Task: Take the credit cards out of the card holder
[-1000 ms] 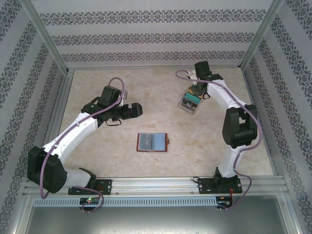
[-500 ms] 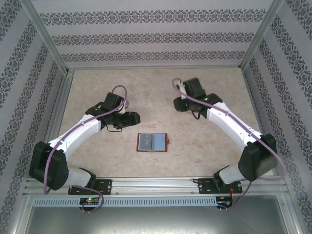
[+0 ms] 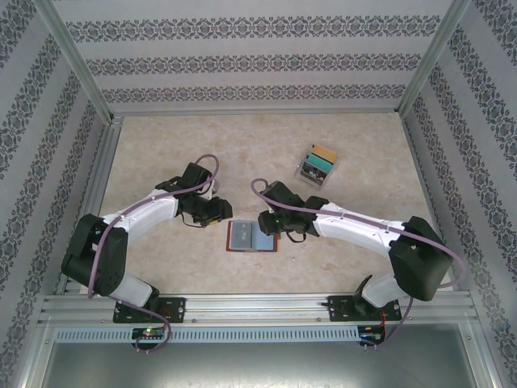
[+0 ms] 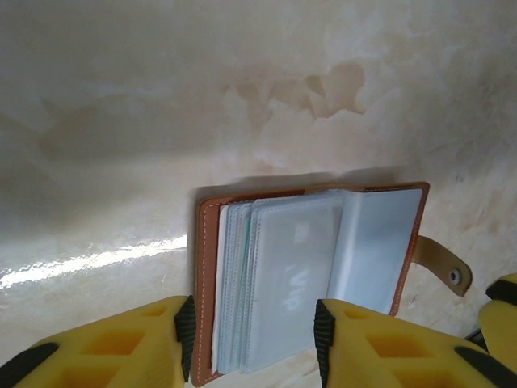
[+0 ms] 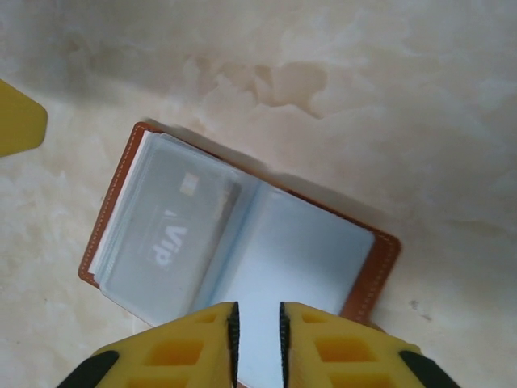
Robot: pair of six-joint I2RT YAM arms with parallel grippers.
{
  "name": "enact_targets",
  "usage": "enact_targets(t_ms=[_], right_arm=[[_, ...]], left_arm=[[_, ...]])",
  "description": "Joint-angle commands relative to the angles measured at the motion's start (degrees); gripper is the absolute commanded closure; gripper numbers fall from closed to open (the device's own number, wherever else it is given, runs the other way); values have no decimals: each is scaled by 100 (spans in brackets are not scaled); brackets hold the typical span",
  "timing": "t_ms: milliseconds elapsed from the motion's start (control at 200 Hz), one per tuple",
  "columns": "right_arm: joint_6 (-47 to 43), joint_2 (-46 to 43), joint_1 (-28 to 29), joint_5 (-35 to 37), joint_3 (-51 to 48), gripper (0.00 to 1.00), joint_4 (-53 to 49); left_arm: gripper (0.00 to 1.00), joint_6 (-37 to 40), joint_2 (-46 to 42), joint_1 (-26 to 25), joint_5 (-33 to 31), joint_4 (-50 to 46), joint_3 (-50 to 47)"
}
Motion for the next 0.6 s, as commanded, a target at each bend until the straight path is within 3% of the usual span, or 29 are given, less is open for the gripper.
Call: enact_targets(t_ms=[0,250,600], right_arm=[[385,236,20,-77,-103,81,334],[583,389,2,242,-238,88,41],[833,227,7,251,-599,85,-2]], left_arm=[[57,-90,106,-84,172,260,-95],[63,-223,282,-288,414,494,-180],[66,-272,372,-395,478,574,-282]])
